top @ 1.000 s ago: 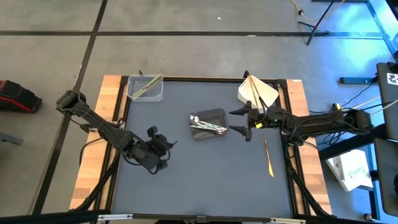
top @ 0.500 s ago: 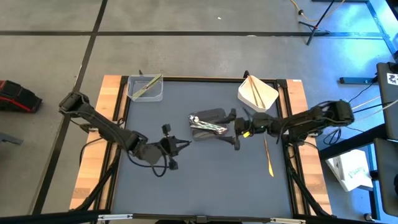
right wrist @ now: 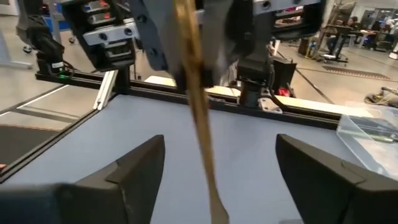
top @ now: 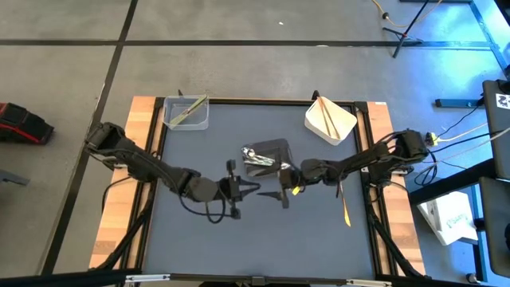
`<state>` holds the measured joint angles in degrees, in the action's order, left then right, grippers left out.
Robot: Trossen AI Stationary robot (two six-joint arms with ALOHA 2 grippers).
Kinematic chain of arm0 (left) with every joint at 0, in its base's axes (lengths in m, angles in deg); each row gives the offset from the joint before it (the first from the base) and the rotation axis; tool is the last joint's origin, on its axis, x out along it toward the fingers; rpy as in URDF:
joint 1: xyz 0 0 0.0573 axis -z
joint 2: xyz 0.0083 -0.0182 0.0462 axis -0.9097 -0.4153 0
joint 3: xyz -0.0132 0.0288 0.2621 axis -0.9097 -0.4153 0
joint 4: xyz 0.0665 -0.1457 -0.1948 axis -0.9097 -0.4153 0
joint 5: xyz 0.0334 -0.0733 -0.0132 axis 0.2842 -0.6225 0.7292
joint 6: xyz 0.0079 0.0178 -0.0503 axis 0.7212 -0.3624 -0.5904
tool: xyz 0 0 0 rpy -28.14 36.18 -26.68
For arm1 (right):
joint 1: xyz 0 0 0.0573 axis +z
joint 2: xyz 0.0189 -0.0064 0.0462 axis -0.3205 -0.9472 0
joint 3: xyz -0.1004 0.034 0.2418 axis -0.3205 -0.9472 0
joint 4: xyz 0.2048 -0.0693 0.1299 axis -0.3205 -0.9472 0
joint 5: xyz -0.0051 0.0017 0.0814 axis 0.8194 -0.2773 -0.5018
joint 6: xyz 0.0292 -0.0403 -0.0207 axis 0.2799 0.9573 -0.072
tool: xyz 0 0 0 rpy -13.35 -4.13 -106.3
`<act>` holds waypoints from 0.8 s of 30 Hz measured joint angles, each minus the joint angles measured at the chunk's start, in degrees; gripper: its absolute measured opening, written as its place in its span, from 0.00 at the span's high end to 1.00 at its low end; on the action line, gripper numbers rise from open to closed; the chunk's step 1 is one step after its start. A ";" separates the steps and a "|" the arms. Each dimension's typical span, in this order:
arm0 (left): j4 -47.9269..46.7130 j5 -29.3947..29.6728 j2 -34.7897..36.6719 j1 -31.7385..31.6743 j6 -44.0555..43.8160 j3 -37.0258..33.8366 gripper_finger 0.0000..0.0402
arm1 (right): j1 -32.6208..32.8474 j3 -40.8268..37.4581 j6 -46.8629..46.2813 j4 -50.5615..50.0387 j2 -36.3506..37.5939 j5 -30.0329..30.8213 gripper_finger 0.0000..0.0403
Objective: Sort silverware by color (type)
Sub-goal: Put the left gold table knife into the white bin
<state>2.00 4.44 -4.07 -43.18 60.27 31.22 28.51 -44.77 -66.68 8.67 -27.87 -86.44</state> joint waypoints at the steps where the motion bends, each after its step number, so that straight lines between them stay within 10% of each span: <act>1: 0.05 0.00 0.02 -0.21 -0.05 0.00 0.92 | 0.08 0.39 0.09 -0.08 -0.20 -0.43 0.31; 17: 0.61 0.03 0.02 -0.65 0.50 0.00 0.89 | 0.64 2.20 4.53 -0.31 -0.56 1.51 0.95; 24: -0.72 0.13 1.08 -0.15 4.45 0.00 0.76 | 0.69 2.18 5.95 -5.99 1.31 5.05 0.95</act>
<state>1.28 4.56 -2.99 -43.34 64.72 31.22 29.20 -42.59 -60.73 2.68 -26.55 -81.38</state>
